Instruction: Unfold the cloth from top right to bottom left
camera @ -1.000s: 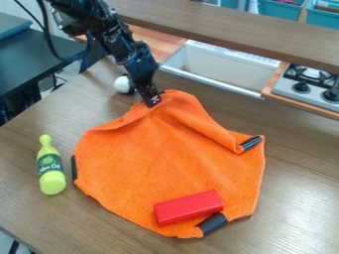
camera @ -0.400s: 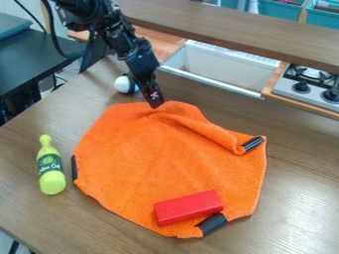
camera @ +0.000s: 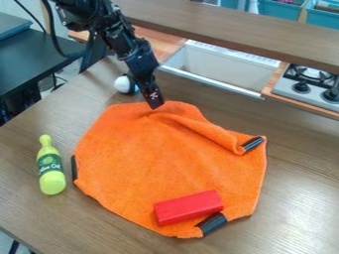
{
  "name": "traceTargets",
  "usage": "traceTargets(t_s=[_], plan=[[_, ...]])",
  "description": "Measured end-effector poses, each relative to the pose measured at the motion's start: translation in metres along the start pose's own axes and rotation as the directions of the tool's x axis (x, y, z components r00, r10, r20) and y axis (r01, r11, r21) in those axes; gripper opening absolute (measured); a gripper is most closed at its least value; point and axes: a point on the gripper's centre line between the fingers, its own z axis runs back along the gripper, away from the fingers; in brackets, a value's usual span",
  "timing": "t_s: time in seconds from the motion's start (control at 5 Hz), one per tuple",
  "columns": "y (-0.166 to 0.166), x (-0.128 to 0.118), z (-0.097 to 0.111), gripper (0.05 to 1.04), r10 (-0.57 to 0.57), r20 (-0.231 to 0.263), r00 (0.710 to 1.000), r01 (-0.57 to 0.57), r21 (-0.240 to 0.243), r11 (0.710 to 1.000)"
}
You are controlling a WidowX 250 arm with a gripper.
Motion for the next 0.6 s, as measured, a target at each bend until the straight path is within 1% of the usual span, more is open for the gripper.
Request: traceTargets(t_s=[0.2,0.4,0.6], plan=[[-0.005,-0.004,-0.002,1.0,-0.001,-0.012,1.0,0.001,-0.016,1.0],[-0.013,0.006,0.026,1.0,0.006,-0.003,1.0,-0.007,-0.032,0.999],[-0.04,0.001,0.046,0.999,0.062,-0.019,0.998,-0.064,-0.119,0.991]])
